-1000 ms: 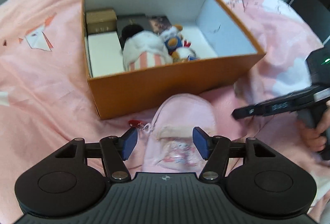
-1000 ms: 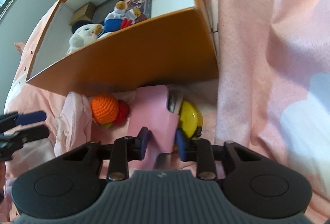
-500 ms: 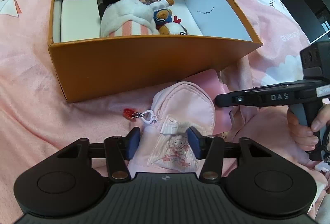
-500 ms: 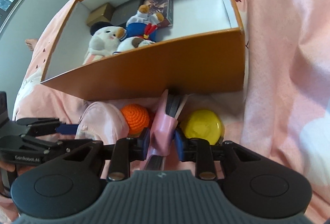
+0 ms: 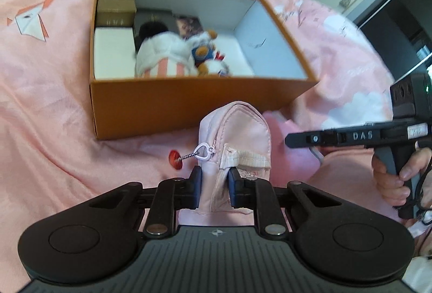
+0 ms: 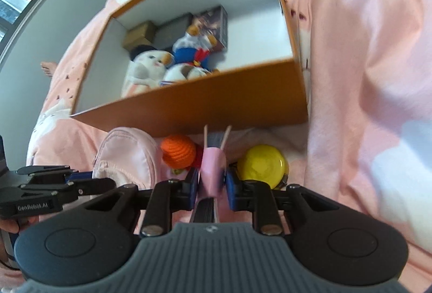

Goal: Organize objects
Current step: 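Lift the pink backpack with the left tool toward the orange box, then lower the pink backpack into the orange box and open the left tool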

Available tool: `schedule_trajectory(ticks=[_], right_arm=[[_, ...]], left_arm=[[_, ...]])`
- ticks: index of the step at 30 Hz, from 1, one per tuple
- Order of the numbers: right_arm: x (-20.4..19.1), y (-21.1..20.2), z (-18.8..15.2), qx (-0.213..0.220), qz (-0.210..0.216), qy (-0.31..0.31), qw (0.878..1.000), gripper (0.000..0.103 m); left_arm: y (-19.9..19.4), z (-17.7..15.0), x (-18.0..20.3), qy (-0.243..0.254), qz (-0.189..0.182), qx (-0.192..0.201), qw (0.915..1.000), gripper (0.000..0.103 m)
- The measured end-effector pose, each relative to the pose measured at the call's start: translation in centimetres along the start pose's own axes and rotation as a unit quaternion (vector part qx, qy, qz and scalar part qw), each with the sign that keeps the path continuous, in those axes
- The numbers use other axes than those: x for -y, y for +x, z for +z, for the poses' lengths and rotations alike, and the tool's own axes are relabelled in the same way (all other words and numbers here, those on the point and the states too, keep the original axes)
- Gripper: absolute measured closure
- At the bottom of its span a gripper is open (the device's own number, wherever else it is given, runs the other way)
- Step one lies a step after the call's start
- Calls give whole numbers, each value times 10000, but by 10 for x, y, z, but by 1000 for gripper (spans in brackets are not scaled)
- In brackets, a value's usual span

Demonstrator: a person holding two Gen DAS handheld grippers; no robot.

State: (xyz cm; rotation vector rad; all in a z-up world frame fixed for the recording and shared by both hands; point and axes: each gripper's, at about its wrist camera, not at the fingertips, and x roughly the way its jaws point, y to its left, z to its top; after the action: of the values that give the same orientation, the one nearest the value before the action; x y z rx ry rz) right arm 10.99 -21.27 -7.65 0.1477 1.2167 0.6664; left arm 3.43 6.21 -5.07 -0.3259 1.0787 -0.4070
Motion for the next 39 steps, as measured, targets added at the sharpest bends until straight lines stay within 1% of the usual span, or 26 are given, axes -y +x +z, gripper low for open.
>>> schedule_trajectory(ticks=[4,7,12,15,18,21,23,27,30,33,36,39], right_arm=[[-9,-30,0,199,12,-188,9996,81],[-14,-51,3,385,52,-305,9988,81],[-29,-87,18,911,107,-553,9942,81],[-32,-104,32,1297,74,-634,9895,81],[-30,-110,52,1619,-21,-591,9850,81],[-21,-106,72,1851,-198,-448,9815,81],[-15,-98,87,1924,-275,-311,9804,81],[-4,-84,111,1923,-338,-185,9806,81],[-2,-69,125,1906,-580,-304,9795,81],[0,-52,137,1774,-629,-350,9815,81],[-4,-32,147,1614,-655,-450,9837,81],[-13,-9,158,1497,-810,-602,9836,81]], left_arm=[[-20,9,9,-78,-170,291,9994,81],[-34,21,16,-143,-222,505,9984,81],[-49,53,32,-187,-183,910,9955,81],[-45,77,39,-198,-126,1081,9939,81],[-27,104,42,-177,-106,1118,9935,81],[2,127,46,-144,81,1114,9936,81],[22,138,46,-194,115,1033,9944,81],[64,155,40,-453,147,841,9953,81],[86,163,29,-617,296,778,9946,81],[85,168,15,-767,327,828,9931,81],[71,174,2,-856,436,1034,9900,81],[57,180,-9,-882,541,1193,9875,81]])
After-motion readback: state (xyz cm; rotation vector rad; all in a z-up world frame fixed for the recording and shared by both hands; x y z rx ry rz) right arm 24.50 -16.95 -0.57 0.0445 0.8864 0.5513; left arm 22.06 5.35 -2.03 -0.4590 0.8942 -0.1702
